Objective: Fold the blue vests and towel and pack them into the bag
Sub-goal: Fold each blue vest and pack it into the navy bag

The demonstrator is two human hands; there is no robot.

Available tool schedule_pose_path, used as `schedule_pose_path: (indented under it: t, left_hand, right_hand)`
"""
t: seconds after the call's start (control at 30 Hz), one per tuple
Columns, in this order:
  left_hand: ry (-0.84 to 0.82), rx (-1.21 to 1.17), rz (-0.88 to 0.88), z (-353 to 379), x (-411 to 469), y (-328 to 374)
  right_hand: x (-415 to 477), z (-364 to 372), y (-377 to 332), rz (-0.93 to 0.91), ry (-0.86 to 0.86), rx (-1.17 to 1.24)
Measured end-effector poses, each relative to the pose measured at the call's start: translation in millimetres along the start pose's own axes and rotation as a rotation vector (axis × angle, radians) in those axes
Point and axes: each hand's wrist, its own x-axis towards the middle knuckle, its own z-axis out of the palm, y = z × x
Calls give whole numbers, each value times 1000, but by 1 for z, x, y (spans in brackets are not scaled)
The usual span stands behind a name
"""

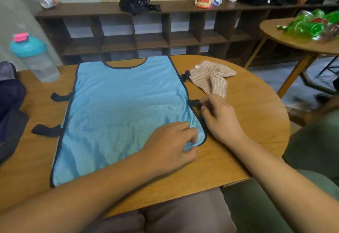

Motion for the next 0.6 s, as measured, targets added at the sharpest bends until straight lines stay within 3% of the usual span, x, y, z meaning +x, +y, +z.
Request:
schedule_pose_path:
  t: [0.13,0.23,0.47,0.6]
  left_hand:
    - [44,-342,-280,-18,1,-3]
    - [168,-424,-458,-35,7,-26]
    - [122,-114,-700,-55,9,-85]
    - [68,159,-673,-62,6,-97]
  right_hand:
    - [-1,-1,1,5,-3,-4]
    - [-1,0,2,6,-7,-7]
    - [-5,-2,-4,-67,-43,-10]
    - [-6,-5,-6,-94,-59,-26]
